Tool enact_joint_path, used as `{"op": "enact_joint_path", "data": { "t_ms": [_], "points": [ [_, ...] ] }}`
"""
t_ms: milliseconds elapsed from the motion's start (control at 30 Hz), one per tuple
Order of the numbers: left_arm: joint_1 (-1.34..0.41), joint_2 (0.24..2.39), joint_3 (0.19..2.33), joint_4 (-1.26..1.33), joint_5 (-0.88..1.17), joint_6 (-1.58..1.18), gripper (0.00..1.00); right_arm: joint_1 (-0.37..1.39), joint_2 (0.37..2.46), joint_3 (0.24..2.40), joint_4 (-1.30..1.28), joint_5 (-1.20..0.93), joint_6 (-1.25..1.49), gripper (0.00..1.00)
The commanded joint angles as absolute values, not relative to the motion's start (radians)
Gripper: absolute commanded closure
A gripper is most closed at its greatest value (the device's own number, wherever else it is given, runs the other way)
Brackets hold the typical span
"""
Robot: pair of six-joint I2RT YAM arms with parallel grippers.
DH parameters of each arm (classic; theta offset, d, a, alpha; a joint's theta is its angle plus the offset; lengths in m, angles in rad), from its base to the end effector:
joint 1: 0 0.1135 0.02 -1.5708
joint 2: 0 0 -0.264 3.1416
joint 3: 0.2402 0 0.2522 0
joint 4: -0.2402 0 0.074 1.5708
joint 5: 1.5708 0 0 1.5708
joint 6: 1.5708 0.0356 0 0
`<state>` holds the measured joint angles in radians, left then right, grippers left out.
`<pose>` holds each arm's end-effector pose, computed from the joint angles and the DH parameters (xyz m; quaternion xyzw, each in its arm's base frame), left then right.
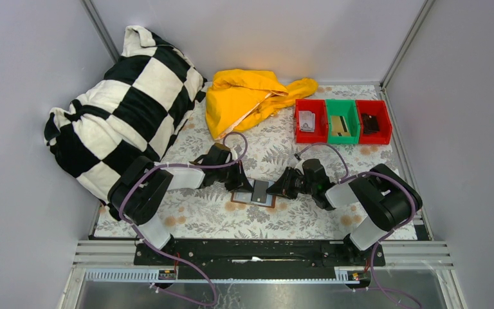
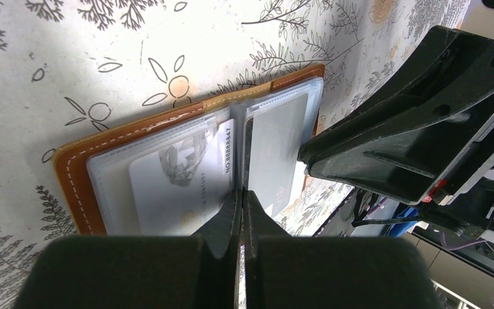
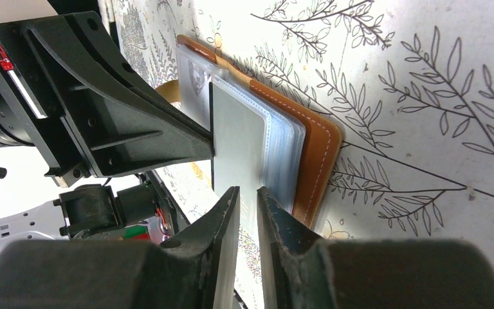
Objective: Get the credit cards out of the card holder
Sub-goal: Remove the credit card from the card holder.
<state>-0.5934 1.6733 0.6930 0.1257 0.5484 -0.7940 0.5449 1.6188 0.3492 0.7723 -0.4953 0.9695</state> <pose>0.2398 -0.1841 0.1273 0.0042 0.9065 -0.4107 0.0973 0.2095 0.1467 0.1108 0.0530 0.8409 0.4936 0.2156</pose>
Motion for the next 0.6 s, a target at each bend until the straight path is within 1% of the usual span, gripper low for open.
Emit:
{"op": "enact_joint_path", "data": {
  "t_ms": [0, 233, 433, 567],
  "points": [
    [-0.578, 1.642, 0.689, 0.158, 0.574, -0.778, 1.00, 0.542, 1.642, 0.358, 0.713, -0.488, 0.940, 0.76],
    [-0.563, 1.582, 0.691, 0.053, 0.480, -0.742, 1.00, 0.542, 1.625, 0.395, 0.639, -0.484, 0.893, 0.76],
    [-0.558, 1.568, 0.700, 0.002, 0.467, -0.699, 1.00, 0.542, 1.671, 0.416, 0.653, -0.510, 0.889, 0.77],
    [-0.545, 1.543, 0.692, -0.031, 0.456, -0.697, 1.00, 0.543, 1.657, 0.415, 0.639, -0.510, 0.888, 0.78]
  ]
}}
